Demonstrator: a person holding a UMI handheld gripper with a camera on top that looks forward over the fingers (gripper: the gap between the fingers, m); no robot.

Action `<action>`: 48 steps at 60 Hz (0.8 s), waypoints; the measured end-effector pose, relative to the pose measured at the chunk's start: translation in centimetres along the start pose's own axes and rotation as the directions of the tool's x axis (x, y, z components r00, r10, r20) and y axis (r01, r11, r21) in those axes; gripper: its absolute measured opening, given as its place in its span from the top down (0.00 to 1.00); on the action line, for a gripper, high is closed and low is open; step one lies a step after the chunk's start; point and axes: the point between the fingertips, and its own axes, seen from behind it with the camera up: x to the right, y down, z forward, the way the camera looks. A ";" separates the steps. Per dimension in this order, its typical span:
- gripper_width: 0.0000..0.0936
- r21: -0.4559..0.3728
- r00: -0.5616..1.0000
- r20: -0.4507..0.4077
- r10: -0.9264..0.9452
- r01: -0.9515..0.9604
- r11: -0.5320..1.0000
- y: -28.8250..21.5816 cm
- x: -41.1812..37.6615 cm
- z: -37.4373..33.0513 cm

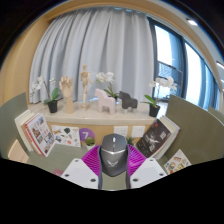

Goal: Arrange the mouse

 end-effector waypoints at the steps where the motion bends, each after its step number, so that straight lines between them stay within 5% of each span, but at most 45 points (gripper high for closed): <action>1: 0.67 0.007 1.000 0.009 -0.008 0.008 1.000 -0.4 -1.0 0.1; 11: 0.67 -0.050 0.992 0.119 -0.032 0.039 0.998 2.1 -11.0 2.6; 31: 0.67 -0.345 0.968 0.248 -0.043 0.129 0.930 21.9 -20.5 6.8; 48: 0.65 -0.427 0.978 0.209 -0.009 0.099 0.899 27.7 -20.1 7.1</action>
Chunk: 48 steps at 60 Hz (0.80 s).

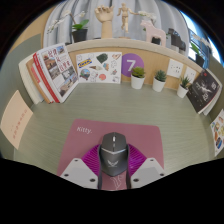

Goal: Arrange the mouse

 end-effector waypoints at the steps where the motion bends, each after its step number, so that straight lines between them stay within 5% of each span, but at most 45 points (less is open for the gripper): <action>1: 0.64 0.000 1.000 -0.002 0.006 -0.006 1.000 0.0 0.0 -0.1; 15: 0.45 0.016 0.998 -0.036 0.046 -0.046 0.999 0.2 0.3 -0.2; 21: 0.20 0.015 0.995 -0.096 0.041 -0.039 0.999 -0.6 1.9 -1.2; 28: 0.20 0.048 0.993 -0.112 0.031 -0.026 0.999 -3.5 1.9 -3.8; 33: 0.11 0.076 0.994 -0.088 0.060 -0.054 0.996 -6.4 0.9 -6.4; 48: 0.11 0.145 0.993 -0.053 0.102 -0.093 0.985 -13.4 -2.5 -14.8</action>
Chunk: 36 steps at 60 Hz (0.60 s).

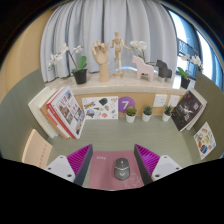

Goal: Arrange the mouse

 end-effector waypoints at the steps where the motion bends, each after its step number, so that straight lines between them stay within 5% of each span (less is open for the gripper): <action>1: 0.11 0.004 1.000 -0.001 0.000 0.000 1.000 -0.3 -0.2 -0.5; 13: 0.11 0.073 0.998 0.000 -0.057 0.056 0.996 -3.1 -2.4 -5.5; 36: 0.12 0.078 0.998 0.042 -0.046 0.043 0.996 -2.6 -4.6 -8.6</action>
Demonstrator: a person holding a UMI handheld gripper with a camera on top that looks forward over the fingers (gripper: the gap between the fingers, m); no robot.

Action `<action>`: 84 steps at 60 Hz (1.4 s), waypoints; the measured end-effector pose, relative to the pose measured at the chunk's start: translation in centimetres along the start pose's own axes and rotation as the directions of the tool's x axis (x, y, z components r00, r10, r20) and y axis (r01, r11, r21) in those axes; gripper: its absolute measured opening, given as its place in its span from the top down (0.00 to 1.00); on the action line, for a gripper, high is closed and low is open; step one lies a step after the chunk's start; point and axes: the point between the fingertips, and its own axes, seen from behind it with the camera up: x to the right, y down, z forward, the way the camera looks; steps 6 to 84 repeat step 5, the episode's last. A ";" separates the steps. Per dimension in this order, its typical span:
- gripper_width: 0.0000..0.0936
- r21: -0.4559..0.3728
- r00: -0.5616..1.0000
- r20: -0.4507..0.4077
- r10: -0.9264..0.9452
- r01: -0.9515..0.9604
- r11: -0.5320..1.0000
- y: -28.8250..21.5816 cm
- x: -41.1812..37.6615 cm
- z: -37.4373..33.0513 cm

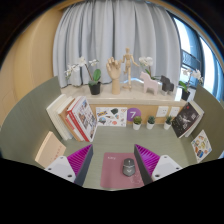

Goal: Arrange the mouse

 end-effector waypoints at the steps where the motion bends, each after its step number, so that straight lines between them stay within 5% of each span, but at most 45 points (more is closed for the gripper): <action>1: 0.12 0.001 1.000 0.000 0.000 0.000 1.000 0.0 0.0 -0.1; 84: 0.12 0.005 1.000 -0.003 0.000 0.000 1.000 -0.1 0.0 -0.4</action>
